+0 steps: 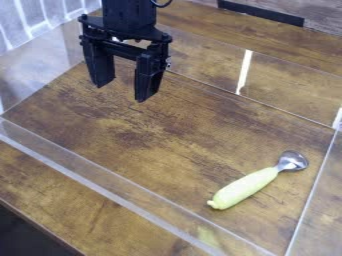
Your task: Move the green spoon to the left
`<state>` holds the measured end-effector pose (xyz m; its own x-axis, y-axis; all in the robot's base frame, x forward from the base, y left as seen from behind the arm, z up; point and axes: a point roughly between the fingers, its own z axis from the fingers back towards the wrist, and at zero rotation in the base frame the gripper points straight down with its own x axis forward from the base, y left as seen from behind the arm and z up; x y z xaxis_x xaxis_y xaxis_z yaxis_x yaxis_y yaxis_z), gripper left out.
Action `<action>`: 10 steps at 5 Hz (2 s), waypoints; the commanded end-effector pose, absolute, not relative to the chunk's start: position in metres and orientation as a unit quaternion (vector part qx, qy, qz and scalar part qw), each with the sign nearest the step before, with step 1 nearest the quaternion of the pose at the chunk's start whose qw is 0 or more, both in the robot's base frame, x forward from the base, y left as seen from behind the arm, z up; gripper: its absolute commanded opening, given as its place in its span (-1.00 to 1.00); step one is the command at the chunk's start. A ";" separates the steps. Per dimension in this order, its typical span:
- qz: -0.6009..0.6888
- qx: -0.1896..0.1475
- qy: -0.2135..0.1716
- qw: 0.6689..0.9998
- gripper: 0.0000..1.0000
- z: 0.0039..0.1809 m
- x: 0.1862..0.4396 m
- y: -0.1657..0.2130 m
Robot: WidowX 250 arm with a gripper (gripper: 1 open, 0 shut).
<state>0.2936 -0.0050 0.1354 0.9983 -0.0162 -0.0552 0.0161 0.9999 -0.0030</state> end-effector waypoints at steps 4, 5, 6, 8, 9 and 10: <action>-0.170 0.017 0.010 0.985 1.00 0.089 0.318 -0.102; -0.233 0.022 -0.006 0.972 1.00 0.076 0.325 -0.137; -0.286 0.022 -0.022 0.958 1.00 0.065 0.328 -0.151; -0.312 0.032 -0.034 0.949 1.00 0.051 0.338 -0.151; -0.322 0.035 -0.039 0.945 1.00 0.049 0.342 -0.149; -0.327 0.037 -0.044 0.943 1.00 0.047 0.344 -0.148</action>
